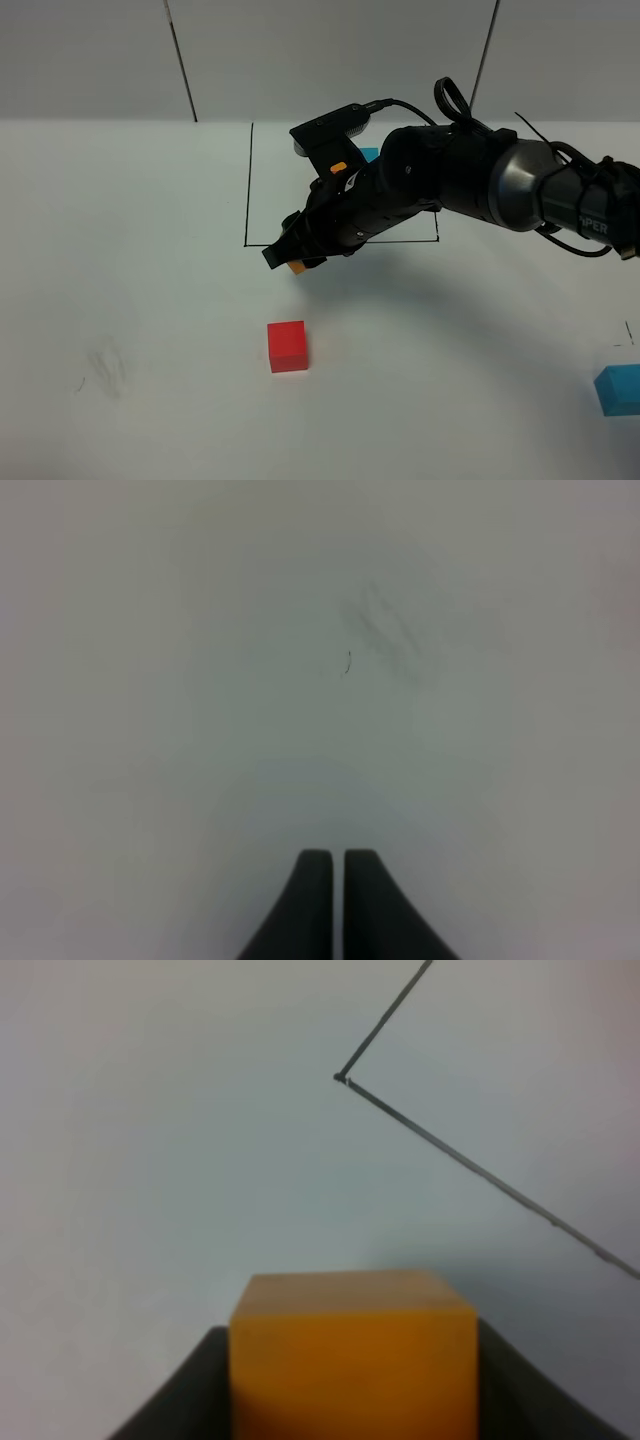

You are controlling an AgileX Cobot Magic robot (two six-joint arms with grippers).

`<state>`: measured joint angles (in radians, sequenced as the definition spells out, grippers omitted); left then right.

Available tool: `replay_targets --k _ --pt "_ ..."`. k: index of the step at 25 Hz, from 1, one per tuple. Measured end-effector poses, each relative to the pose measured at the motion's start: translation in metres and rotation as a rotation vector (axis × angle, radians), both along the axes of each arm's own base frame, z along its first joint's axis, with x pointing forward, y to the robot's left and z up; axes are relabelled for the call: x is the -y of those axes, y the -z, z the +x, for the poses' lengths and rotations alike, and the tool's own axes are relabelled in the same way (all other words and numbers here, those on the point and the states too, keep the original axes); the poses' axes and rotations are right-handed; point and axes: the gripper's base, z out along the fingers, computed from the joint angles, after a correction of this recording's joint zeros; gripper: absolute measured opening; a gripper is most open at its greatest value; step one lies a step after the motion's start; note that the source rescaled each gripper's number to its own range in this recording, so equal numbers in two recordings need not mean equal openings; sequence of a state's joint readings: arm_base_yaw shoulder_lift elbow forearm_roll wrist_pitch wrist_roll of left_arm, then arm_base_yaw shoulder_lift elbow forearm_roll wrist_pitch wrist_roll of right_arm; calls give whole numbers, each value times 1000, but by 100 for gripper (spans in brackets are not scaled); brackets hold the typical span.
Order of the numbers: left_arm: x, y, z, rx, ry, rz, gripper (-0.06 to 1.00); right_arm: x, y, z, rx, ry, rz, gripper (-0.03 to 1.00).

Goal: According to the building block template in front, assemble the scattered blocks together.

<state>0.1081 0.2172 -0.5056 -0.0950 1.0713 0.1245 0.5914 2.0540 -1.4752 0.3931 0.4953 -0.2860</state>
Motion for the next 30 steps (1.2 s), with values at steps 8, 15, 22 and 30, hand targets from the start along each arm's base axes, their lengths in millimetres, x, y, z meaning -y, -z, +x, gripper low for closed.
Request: replay_targets --k 8,15,22,30 --pt "0 0 0 0 0 0 0 0 5 0 -6 -27 -16 54" --pt "0 0 0 0 0 0 0 0 6 -2 -10 -60 -34 54" --pt "0 0 0 0 0 0 0 0 6 -4 12 -131 -66 54" --pt "0 0 0 0 0 0 0 -4 5 -8 -20 -173 -19 54"
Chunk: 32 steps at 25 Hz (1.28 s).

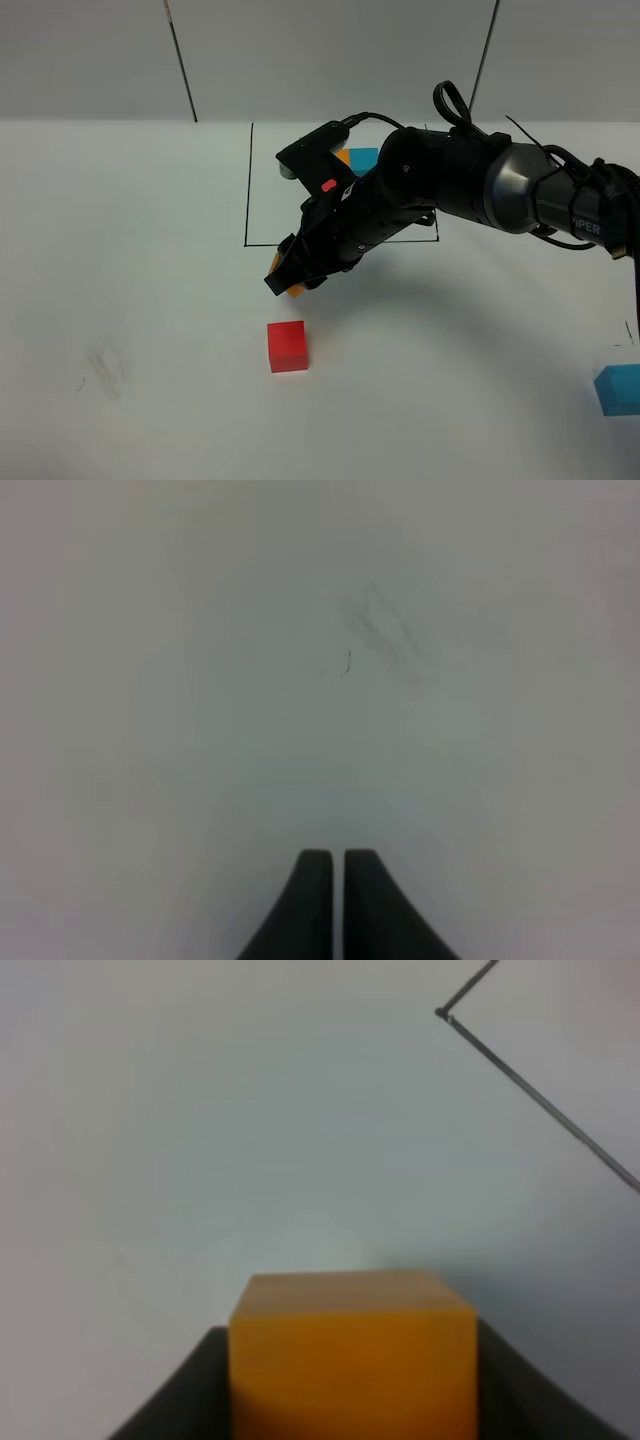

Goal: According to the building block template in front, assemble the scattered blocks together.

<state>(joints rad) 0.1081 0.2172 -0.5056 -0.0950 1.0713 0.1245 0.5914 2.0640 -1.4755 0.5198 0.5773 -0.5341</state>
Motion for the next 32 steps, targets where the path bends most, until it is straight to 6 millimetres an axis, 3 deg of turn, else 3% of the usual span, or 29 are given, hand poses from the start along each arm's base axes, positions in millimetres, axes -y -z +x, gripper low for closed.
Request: replay_targets --k 20,32 --pt "0 0 0 0 0 0 0 -18 -5 -11 141 -260 -15 54" --pt "0 0 0 0 0 0 0 -11 -1 -8 313 -515 -204 54"
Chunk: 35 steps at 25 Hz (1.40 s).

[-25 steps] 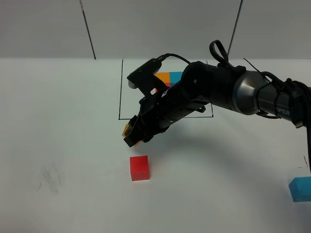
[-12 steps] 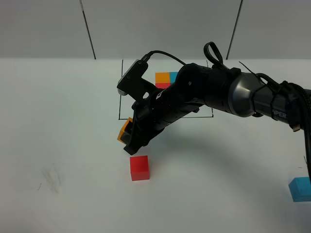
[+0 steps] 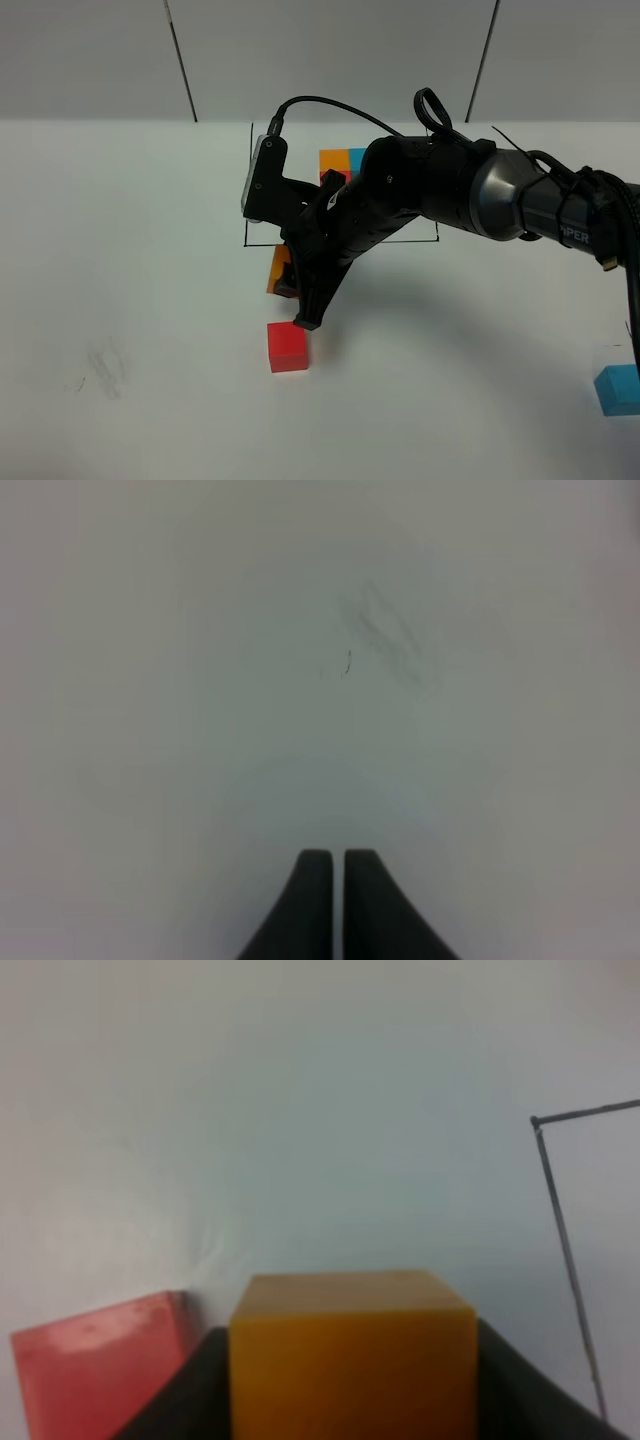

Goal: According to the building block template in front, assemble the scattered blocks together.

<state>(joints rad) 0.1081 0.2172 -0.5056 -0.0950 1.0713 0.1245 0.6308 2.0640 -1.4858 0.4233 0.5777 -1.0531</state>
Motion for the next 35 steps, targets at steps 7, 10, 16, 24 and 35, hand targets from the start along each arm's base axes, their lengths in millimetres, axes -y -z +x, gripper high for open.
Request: replay_targets --k 7,10,16,24,35 --pt "0 0 0 0 0 0 0 6 1 6 170 -174 -147 54" --pt "0 0 0 0 0 0 0 9 2 7 242 -290 -218 54" --pt "0 0 0 0 0 0 0 10 2 8 351 -493 -311 54" --pt "0 0 0 0 0 0 0 10 2 8 457 -719 -394 54" --pt "0 0 0 0 0 0 0 14 5 5 545 -1047 -516 54"
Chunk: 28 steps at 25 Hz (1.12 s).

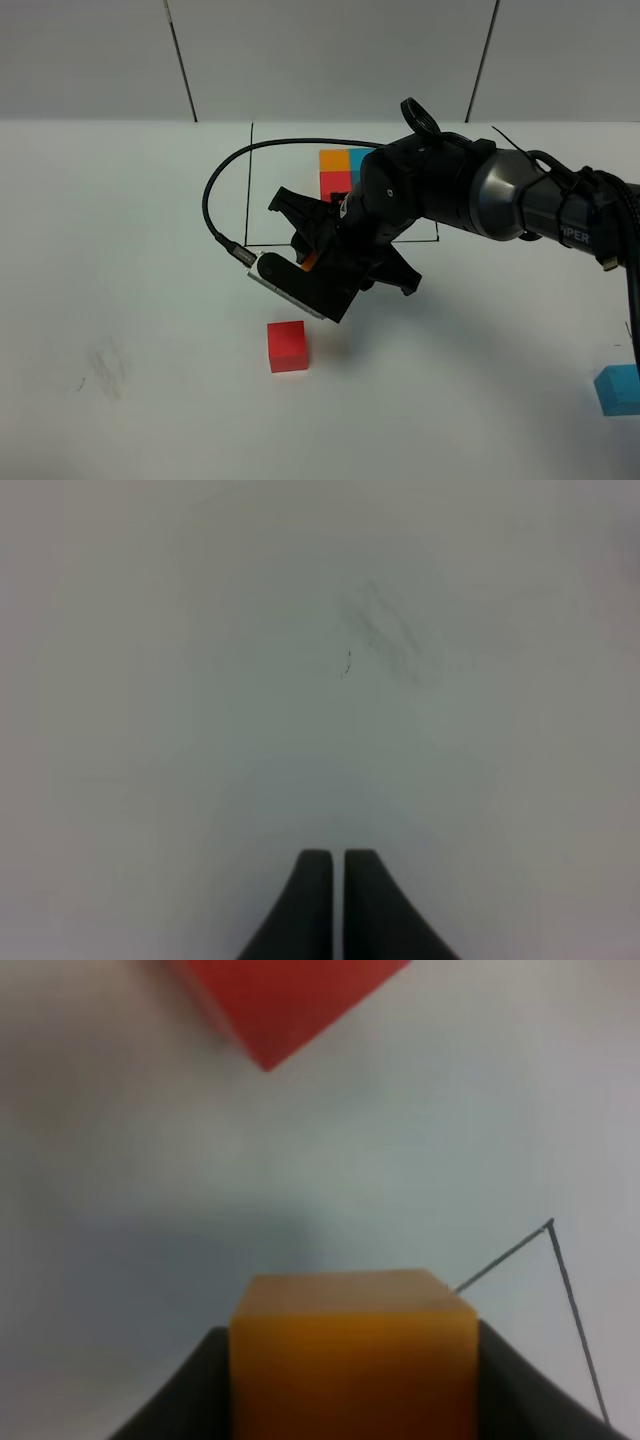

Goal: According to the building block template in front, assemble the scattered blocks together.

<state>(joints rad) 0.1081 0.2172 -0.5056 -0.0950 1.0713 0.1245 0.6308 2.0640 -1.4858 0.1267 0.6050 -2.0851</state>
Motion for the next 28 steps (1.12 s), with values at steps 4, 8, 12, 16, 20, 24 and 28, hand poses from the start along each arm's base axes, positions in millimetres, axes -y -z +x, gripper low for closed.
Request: replay_targets --k 4,8,12,16,20,24,28 --pt "0 0 0 0 0 0 0 1 1 -1 -13 -2 -8 54" --pt "0 0 0 0 0 0 0 0 1 -1 -18 1 -4 54" --pt "0 0 0 0 0 0 0 0 1 -2 -23 3 -3 54" --pt "0 0 0 0 0 0 0 1 1 -3 -37 1 -11 54" --pt "0 0 0 0 0 0 0 1 2 -3 -42 0 -14 54" --pt "0 0 0 0 0 0 0 -1 -5 0 -20 -6 -11 54" --pt "0 0 0 0 0 0 0 -6 -24 6 8 -27 -17 54"
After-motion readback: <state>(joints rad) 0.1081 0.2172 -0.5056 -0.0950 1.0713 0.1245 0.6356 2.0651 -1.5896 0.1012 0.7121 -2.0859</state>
